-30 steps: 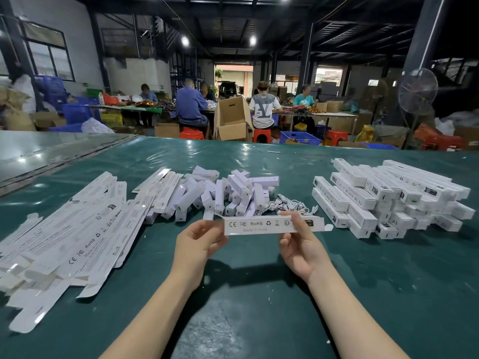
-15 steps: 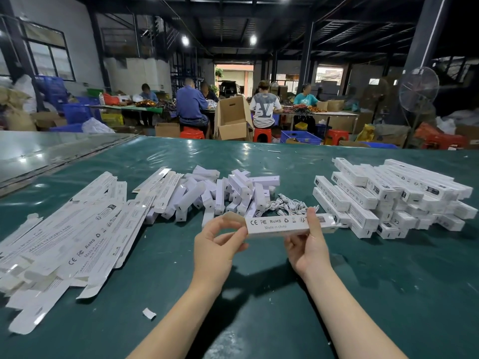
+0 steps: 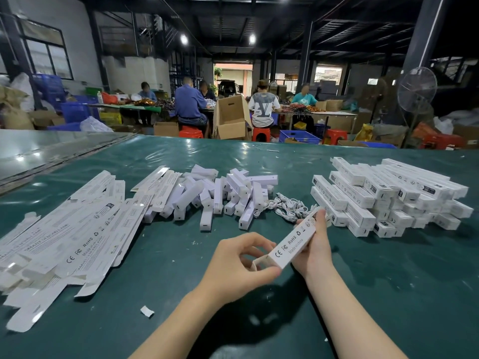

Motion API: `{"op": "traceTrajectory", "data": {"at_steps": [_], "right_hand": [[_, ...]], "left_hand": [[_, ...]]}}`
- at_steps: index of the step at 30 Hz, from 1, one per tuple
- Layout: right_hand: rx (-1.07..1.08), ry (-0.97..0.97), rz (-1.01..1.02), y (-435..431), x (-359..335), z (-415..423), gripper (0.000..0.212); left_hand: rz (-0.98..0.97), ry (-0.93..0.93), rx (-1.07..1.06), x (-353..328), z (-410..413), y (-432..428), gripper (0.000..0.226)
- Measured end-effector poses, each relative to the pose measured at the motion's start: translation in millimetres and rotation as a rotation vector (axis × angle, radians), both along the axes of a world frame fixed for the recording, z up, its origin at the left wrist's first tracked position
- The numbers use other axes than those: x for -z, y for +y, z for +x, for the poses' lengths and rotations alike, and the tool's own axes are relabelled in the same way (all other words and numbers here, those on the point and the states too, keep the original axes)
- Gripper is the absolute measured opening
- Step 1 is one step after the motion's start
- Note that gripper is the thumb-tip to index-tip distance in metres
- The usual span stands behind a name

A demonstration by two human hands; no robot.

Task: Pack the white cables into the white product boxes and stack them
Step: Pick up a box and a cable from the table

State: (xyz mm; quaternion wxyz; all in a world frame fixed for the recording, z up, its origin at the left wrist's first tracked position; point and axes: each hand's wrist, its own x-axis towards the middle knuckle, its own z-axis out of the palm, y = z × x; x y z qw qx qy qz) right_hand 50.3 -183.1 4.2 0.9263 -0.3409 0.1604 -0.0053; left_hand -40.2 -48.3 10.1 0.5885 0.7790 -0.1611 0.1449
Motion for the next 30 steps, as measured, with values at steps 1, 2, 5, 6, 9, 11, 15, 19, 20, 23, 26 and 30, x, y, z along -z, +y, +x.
{"op": "traceTrajectory", "data": {"at_steps": [1, 2, 5, 6, 9, 11, 15, 19, 20, 23, 26, 30], "right_hand": [[0.017, 0.016, 0.006, 0.2, -0.4, 0.6, 0.047], [0.038, 0.027, 0.023, 0.2, -0.7, 1.6, 0.046], [0.080, 0.018, 0.086, -1.5, -2.0, 2.2, 0.036], [0.074, 0.002, 0.097, -2.4, -2.0, 1.7, 0.035], [-0.030, -0.082, 0.098, -3.0, -1.8, -1.3, 0.032], [-0.109, -0.141, 0.083, -1.3, -1.9, -3.2, 0.028], [-0.102, -0.100, 0.063, -1.0, -2.2, -3.5, 0.036], [-0.116, -0.089, 0.038, -4.1, -1.0, -3.1, 0.040], [-0.122, -0.090, 0.038, -4.1, -0.7, -3.2, 0.040], [-0.169, -0.145, 0.074, -4.3, -1.6, -4.8, 0.039], [-0.249, -0.236, 0.116, -3.9, -4.5, -8.7, 0.038], [-0.324, -0.287, 0.132, -4.6, -4.6, -10.8, 0.052]], "left_hand": [[-0.012, -0.009, -0.019, 0.1, 0.3, -0.2, 0.018], [-0.034, -0.013, -0.051, 0.4, 1.7, 0.2, 0.019], [-0.117, 0.017, -0.166, 1.9, 8.4, 4.3, 0.034], [-0.153, 0.039, -0.198, 2.9, 10.8, 5.9, 0.039], [-0.268, 0.112, -0.217, 2.2, 15.1, 11.6, 0.033], [-0.345, 0.130, -0.137, 1.2, 15.7, 14.8, 0.027], [-0.361, 0.109, -0.024, 2.1, 15.7, 17.5, 0.024], [-0.330, 0.107, -0.100, 5.0, 16.5, 16.3, 0.022], [-0.342, 0.101, -0.118, 5.4, 16.9, 17.0, 0.022], [-0.380, 0.101, -0.149, 3.9, 17.1, 20.0, 0.018], [-0.445, 0.112, -0.182, 3.2, 18.4, 22.5, 0.020], [-0.526, 0.131, -0.197, 3.3, 21.2, 25.0, 0.018]]}}
